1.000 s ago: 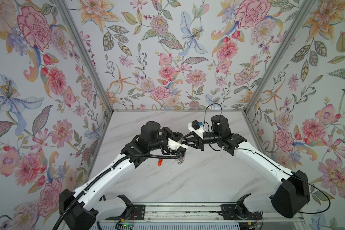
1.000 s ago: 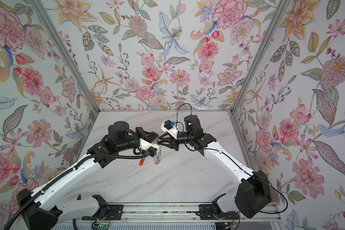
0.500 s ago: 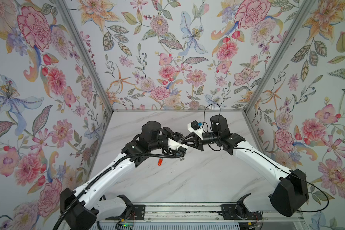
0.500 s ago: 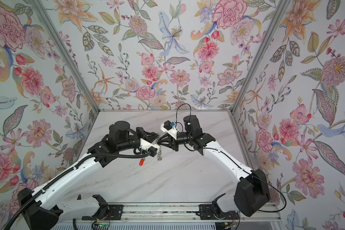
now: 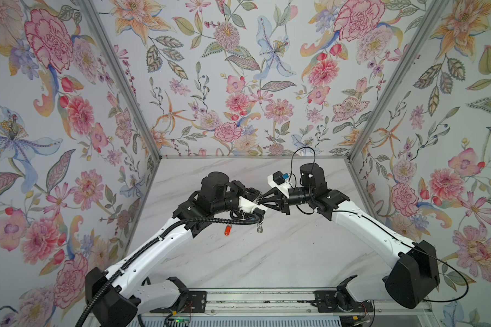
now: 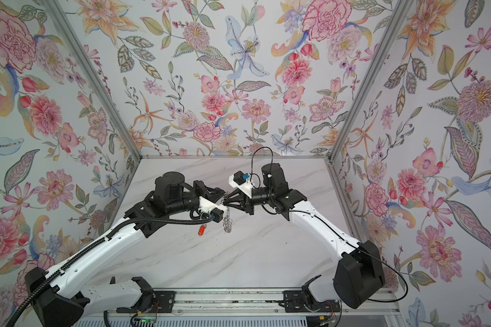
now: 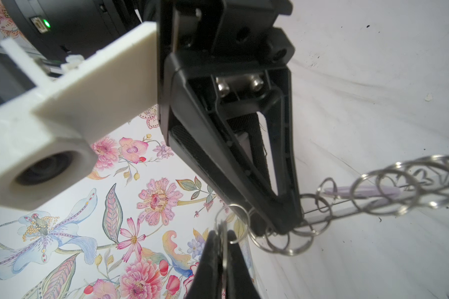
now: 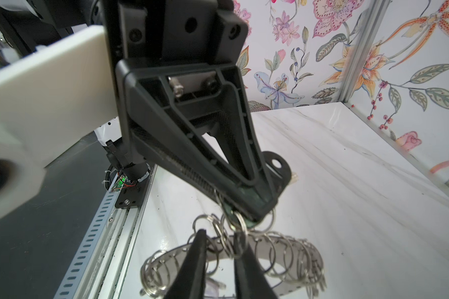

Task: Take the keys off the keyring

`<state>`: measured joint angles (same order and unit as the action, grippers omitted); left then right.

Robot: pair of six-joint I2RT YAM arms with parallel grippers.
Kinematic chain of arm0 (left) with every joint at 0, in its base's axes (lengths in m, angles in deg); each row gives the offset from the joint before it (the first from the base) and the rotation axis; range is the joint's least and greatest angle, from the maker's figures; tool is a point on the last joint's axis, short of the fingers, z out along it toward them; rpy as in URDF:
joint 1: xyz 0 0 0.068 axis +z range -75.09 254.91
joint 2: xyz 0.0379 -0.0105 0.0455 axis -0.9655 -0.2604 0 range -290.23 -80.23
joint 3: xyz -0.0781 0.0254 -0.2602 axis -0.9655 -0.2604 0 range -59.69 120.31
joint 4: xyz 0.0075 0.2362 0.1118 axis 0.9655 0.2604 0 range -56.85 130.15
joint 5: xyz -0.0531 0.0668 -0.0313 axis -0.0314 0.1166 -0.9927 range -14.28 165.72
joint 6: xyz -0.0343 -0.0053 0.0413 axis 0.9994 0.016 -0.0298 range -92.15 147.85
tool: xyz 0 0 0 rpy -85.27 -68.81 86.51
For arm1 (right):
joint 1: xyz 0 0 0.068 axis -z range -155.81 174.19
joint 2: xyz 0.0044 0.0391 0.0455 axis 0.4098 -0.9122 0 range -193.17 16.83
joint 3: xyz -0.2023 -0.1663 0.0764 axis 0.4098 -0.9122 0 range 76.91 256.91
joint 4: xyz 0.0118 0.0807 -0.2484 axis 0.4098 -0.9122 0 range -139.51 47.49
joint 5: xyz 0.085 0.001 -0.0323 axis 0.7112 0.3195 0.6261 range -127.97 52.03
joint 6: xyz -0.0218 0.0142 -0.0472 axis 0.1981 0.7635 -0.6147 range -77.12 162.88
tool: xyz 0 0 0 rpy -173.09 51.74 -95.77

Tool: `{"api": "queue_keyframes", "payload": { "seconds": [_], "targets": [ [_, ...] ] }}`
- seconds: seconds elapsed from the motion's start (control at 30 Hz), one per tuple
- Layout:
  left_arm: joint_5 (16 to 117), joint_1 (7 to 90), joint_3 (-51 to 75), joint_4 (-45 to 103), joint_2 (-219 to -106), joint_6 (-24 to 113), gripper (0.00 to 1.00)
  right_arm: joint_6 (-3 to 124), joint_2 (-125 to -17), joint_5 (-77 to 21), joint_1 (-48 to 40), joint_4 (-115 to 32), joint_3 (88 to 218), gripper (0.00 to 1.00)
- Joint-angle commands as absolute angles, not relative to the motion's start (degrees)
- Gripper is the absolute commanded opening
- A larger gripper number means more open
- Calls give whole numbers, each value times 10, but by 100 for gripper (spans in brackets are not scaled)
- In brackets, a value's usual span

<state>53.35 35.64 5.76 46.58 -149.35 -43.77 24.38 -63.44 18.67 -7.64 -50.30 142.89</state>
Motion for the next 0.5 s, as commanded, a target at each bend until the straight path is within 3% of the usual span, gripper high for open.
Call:
{"api": "queue_keyframes", "payload": {
  "seconds": [0.0, 0.47],
  "targets": [
    [518, 363, 78, 460, -1493, -436, 0, 249, -620, 209, -79, -493, 1428, 15],
    [536, 376, 30, 362, -1462, -416, 0, 254, -622, 208, -76, -491, 1425, 0]
  ]
}}
